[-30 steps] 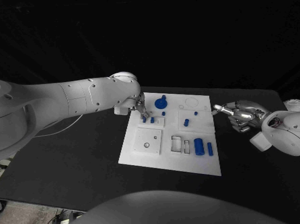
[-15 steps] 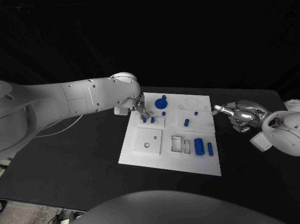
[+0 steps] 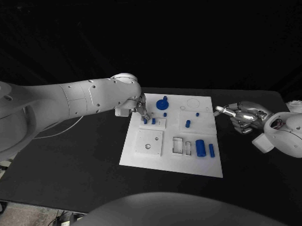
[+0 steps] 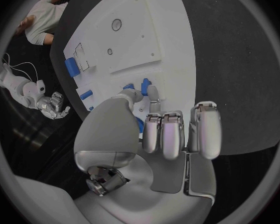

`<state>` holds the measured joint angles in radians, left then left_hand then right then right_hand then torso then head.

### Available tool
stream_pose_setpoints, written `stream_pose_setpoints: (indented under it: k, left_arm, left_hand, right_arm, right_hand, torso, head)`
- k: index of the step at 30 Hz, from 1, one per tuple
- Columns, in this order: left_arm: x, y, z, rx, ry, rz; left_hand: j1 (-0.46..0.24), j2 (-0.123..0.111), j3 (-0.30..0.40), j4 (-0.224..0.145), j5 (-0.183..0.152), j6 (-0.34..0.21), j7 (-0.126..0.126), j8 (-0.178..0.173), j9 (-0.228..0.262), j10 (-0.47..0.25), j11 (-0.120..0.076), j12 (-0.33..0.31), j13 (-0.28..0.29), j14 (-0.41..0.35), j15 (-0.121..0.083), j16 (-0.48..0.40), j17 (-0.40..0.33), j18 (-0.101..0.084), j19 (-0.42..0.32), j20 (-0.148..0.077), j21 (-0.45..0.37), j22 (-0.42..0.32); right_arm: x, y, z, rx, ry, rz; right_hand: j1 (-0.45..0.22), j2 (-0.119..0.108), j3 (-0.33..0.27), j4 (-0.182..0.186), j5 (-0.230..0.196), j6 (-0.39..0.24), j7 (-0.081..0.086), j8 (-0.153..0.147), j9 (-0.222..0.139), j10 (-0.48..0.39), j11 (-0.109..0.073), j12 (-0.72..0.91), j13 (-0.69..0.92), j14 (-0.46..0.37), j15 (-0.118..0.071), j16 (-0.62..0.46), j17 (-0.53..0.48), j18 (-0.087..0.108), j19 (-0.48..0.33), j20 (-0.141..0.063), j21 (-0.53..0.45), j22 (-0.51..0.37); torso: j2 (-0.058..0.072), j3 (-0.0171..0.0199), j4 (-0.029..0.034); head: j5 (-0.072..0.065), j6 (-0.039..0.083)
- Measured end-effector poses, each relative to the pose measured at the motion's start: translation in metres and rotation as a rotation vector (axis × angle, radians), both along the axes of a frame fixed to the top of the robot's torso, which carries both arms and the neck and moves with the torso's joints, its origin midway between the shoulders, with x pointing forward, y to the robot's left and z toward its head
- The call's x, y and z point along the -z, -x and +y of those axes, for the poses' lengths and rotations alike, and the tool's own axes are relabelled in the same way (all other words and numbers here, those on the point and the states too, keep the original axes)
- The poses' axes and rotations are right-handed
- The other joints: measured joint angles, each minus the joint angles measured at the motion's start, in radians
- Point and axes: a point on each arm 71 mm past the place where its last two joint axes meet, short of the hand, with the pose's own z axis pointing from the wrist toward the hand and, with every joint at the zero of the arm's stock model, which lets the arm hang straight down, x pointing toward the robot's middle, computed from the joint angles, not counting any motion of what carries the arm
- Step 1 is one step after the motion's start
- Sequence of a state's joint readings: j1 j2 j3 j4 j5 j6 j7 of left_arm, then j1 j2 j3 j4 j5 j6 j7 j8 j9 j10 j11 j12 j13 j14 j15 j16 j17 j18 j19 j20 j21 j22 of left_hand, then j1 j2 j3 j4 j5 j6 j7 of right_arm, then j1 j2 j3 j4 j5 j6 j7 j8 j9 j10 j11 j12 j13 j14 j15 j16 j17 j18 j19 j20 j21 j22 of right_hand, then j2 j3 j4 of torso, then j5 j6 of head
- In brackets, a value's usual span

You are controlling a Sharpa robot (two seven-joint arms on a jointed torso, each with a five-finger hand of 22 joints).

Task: Assemble the parts on the task board

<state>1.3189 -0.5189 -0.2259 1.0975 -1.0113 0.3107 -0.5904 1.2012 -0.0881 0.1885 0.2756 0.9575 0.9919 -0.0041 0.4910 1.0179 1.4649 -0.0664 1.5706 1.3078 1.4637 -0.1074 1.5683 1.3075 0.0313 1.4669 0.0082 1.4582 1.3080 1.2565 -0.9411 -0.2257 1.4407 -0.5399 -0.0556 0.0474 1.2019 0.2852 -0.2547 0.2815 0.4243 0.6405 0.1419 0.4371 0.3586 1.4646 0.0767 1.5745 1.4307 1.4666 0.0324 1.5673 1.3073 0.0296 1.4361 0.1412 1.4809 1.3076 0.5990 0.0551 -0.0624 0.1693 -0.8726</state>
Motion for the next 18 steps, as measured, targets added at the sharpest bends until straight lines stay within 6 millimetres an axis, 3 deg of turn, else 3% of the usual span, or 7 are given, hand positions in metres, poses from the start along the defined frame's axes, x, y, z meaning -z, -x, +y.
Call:
stream_pose_setpoints:
  k: [18]
  left_arm:
    - [-0.007,0.015,0.008,-0.028,0.054,-0.125]
  left_hand:
    - [0.016,-0.013,0.013,0.003,-0.011,0.002,-0.001,0.0,0.002,0.0,0.0,0.0,0.0,0.003,-0.003,0.0,0.0,0.0,-0.002,-0.005,0.0,0.0]
  right_arm:
    - [0.0,0.0,-0.002,0.004,0.002,0.001]
  right_hand:
    - [0.004,-0.004,0.003,-0.003,0.0,0.0,0.0,0.0,-0.001,0.0,0.0,0.001,0.0,0.0,0.0,0.0,0.001,0.0,0.0,0.0,0.0,0.0]
  torso:
    - [0.0,-0.0001,0.0]
  head:
    - [-0.001,0.0]
